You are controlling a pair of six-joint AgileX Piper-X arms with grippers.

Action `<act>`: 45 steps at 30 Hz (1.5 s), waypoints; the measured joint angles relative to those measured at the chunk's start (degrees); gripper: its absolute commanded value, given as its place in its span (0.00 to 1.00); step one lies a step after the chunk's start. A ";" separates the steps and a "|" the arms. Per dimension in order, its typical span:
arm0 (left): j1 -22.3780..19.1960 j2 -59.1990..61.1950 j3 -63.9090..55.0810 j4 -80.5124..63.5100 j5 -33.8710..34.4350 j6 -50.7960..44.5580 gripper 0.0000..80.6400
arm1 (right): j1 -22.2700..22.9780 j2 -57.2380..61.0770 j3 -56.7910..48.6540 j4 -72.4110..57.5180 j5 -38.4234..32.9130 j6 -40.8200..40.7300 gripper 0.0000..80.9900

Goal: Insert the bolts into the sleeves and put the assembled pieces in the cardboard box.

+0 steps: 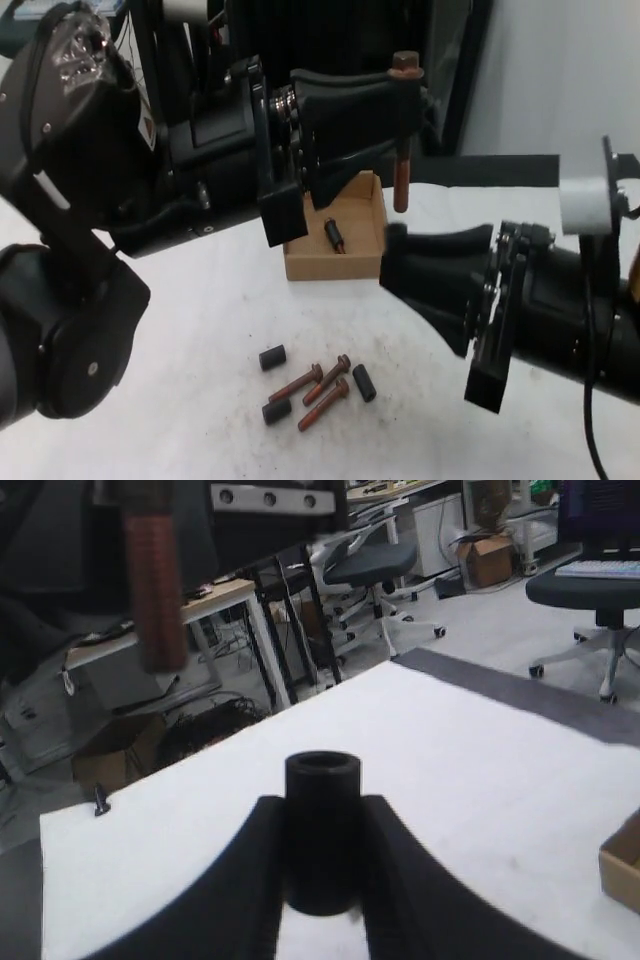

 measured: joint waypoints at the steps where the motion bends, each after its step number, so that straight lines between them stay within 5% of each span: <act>1: 0.00 0.00 0.00 0.00 0.00 0.00 0.00 | 0.00 0.00 0.00 -0.18 0.00 0.00 0.01; 45: -0.14 0.05 0.00 8.97 -2.89 8.48 0.00 | 0.05 0.00 0.16 -2.94 -1.70 -2.75 0.01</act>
